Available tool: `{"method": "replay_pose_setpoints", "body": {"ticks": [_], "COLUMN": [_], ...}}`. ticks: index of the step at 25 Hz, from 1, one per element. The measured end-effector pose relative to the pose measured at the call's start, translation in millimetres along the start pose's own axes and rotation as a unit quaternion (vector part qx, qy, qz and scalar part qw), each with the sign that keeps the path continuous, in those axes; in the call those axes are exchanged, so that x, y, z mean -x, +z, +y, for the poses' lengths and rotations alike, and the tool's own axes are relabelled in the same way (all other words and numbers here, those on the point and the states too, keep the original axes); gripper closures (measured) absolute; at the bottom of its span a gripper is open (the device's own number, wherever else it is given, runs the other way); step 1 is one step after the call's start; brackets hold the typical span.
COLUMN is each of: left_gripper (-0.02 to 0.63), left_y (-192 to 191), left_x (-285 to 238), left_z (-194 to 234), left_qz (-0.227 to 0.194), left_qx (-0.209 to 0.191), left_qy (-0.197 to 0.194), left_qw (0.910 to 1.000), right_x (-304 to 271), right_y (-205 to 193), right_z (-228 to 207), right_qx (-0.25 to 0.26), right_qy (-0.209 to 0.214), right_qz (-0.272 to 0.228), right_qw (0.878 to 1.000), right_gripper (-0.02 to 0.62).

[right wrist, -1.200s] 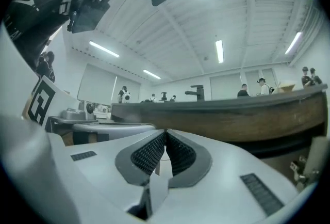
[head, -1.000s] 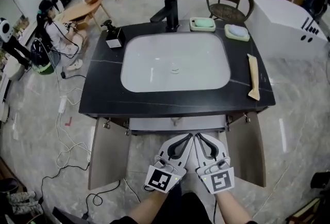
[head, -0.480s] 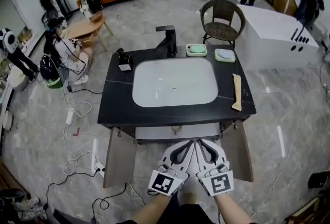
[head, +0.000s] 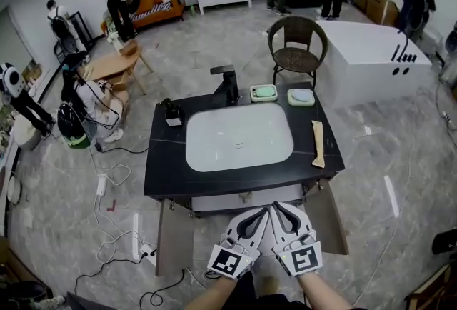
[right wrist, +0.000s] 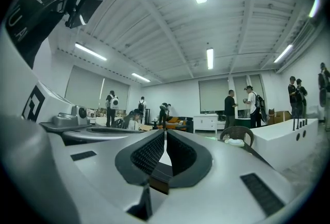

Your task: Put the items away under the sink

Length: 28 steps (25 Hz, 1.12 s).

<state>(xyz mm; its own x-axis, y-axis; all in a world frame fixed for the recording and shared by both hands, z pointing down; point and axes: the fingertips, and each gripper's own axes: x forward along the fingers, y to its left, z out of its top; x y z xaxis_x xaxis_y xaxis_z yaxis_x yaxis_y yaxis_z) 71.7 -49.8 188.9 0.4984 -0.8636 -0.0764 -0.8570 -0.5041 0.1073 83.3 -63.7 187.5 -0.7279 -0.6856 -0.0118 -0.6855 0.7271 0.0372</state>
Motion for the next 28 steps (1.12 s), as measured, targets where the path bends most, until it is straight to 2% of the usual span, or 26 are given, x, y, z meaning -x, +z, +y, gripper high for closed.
{"method": "replay_pose_setpoints", "body": {"ticks": [6,12,19,25,28], "left_gripper": [0.598,0.598,0.598,0.598,0.597], "left_y": [1.9,1.4,-20.7,-32.8,-42.3], "left_x": [-23.2,-59.0,-95.1,-119.7,-137.2], "left_z": [4.2,14.2,27.0,15.5,6.4], "left_qz": [0.015,0.022,0.045,0.061,0.074], "left_qx": [0.012,0.013,0.034,0.060,0.053], "left_qy": [-0.039,-0.093,-0.138,-0.156,-0.162], "left_qw": [0.9991,0.9954,0.9889,0.9840,0.9826], "right_x": [-8.5,-25.9,-41.4,-37.3,-34.8], "right_y": [1.1,7.0,-4.7,-26.6,-39.3], "right_z": [-22.0,-56.7,-91.3,-120.7,-144.0], "right_qx": [-0.009,-0.002,-0.012,-0.024,-0.035], "right_qy": [-0.033,-0.090,-0.155,-0.178,-0.181], "right_qz": [0.020,0.053,0.073,0.094,0.105], "right_qw": [0.999,0.995,0.985,0.979,0.977], "right_gripper": [0.557,0.557,0.557,0.557,0.555]}}
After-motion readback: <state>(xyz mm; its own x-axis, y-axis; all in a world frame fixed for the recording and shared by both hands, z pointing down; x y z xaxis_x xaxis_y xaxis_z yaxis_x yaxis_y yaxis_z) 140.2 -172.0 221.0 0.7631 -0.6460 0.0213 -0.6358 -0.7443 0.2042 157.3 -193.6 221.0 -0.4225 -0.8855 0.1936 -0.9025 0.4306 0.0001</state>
